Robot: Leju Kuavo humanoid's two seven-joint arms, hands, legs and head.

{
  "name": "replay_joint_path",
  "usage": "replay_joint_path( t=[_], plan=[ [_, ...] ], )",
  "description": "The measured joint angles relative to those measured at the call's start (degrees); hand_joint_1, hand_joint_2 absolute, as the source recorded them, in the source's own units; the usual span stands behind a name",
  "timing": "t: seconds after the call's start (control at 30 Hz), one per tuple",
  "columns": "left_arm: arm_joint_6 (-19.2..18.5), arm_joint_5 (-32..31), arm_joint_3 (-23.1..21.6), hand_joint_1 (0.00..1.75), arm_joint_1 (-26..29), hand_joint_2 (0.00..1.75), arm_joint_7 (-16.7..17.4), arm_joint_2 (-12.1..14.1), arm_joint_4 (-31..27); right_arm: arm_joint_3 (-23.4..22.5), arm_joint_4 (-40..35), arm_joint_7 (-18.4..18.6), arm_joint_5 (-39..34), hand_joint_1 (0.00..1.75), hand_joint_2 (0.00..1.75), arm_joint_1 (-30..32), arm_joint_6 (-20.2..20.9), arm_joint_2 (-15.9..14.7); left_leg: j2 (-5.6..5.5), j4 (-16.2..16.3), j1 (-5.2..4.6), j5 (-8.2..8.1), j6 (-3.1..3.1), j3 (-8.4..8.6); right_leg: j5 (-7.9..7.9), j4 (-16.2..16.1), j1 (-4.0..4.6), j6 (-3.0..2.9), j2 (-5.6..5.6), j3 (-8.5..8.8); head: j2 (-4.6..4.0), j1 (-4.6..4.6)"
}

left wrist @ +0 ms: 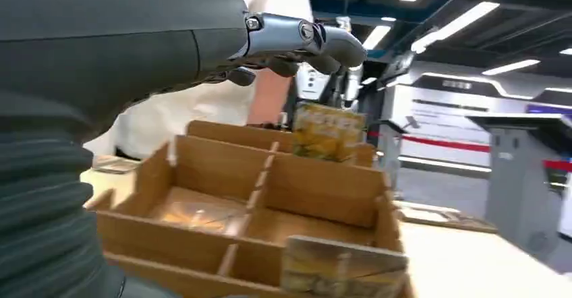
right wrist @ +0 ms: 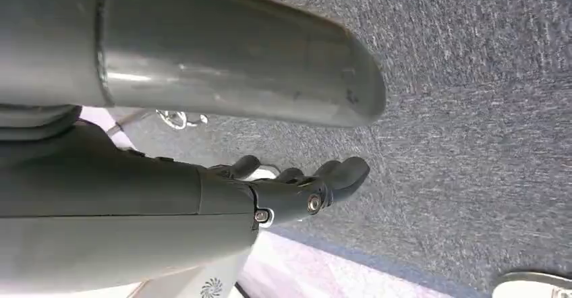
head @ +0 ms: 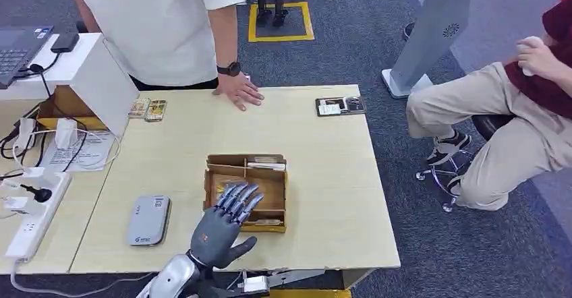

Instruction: Pass the card to the sensor for recognition and then transmit it.

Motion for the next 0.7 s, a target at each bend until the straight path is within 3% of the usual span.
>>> replay_joint_path(
  t=[0.7],
  plan=[
    [-0.72,3.60,-5.44,0.00,-3.64,1.75,-0.63,-2.03,2.45,0.92,0.00,0.00,0.48,0.00,0.00,-0.03,0.15,-0.13,0.01,0.01,0.02,-0.01,0.00,0.00,-0.01,0.00,0.01,-0.01,0.01,-0.02,0.00,-0.02]
  ],
)
